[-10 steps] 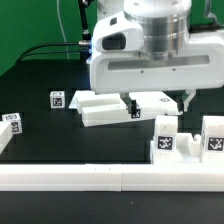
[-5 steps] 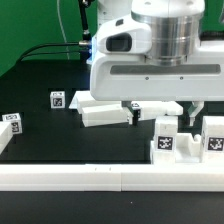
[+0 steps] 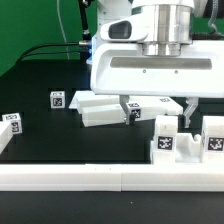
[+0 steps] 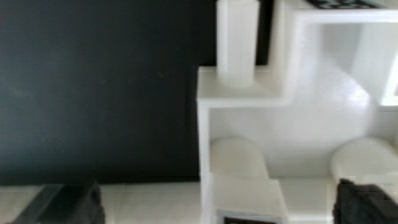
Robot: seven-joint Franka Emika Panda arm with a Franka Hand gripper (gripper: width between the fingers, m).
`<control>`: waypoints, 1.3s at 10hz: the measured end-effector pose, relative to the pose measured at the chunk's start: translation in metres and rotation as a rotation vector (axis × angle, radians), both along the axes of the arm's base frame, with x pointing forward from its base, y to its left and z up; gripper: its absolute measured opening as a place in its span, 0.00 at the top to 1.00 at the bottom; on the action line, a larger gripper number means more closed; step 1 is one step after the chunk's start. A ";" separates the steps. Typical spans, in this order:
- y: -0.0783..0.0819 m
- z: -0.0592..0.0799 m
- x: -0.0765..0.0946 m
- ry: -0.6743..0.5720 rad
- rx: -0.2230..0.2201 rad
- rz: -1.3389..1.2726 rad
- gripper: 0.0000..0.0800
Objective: Assemble chair
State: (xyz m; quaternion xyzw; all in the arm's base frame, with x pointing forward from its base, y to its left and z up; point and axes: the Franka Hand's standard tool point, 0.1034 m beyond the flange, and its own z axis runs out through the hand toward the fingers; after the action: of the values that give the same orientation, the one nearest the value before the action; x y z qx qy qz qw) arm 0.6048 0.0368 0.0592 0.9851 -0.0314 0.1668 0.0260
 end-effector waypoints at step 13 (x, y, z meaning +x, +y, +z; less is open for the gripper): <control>0.006 -0.043 0.007 -0.204 -0.090 0.050 0.39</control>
Offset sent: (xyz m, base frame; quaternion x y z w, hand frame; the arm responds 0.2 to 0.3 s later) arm 0.0165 0.0127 -0.0132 0.0063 0.1348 0.0161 0.9907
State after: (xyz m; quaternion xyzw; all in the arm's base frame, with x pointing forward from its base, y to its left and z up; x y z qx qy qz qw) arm 0.6122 0.0425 0.0162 0.9613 -0.0015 0.2681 0.0627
